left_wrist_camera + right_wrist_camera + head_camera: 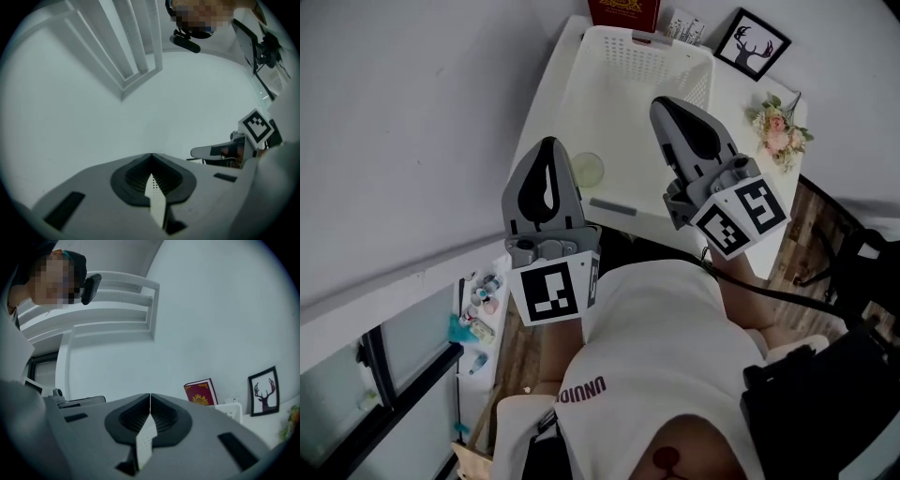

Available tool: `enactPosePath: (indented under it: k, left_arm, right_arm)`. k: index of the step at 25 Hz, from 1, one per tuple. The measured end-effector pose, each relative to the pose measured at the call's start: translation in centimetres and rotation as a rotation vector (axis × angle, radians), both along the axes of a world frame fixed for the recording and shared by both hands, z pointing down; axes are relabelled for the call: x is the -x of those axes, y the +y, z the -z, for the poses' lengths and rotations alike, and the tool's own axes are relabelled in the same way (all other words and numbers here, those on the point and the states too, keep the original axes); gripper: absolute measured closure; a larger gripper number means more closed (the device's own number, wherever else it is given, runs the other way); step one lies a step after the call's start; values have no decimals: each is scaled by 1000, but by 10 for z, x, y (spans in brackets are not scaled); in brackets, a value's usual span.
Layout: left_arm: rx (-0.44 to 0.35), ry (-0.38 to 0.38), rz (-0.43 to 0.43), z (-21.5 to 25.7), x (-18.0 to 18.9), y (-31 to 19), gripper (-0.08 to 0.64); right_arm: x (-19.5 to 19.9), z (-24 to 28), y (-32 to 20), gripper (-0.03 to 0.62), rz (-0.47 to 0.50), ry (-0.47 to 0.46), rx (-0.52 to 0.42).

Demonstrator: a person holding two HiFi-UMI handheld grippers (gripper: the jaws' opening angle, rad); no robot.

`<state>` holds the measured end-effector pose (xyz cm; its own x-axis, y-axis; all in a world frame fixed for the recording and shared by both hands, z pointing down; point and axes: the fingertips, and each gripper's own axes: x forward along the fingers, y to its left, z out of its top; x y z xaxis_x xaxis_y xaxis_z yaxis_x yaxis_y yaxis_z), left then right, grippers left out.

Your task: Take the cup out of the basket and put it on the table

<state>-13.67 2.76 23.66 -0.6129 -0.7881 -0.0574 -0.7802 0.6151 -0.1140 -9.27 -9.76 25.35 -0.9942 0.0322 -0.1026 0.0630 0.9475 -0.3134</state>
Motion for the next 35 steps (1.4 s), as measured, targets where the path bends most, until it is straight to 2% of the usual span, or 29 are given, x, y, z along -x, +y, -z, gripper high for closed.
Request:
enactPosePath:
  k: [7, 12, 21, 24, 27, 35]
  left_arm:
    - [-9, 19, -122, 3, 33, -18, 548]
    - [-6, 41, -252, 5, 47, -37, 548]
    - [38, 34, -470, 3, 63, -68, 548]
    - [74, -8, -585, 1, 57, -76, 548]
    - [118, -29, -666, -4, 51, -83, 548]
    - [255, -6, -819, -30, 32, -97, 548]
  right_arm:
    - [11, 3, -11, 572, -122, 7, -2]
    - [11, 5, -23, 572, -238, 15, -14]
    - [-3, 3, -33, 572, -428, 37, -6]
    - [-11, 3, -34, 572, -472, 40, -2]
    - [-20, 3, -33, 572, -504, 54, 2]
    - [-44, 1, -35, 572, -554, 66, 2]
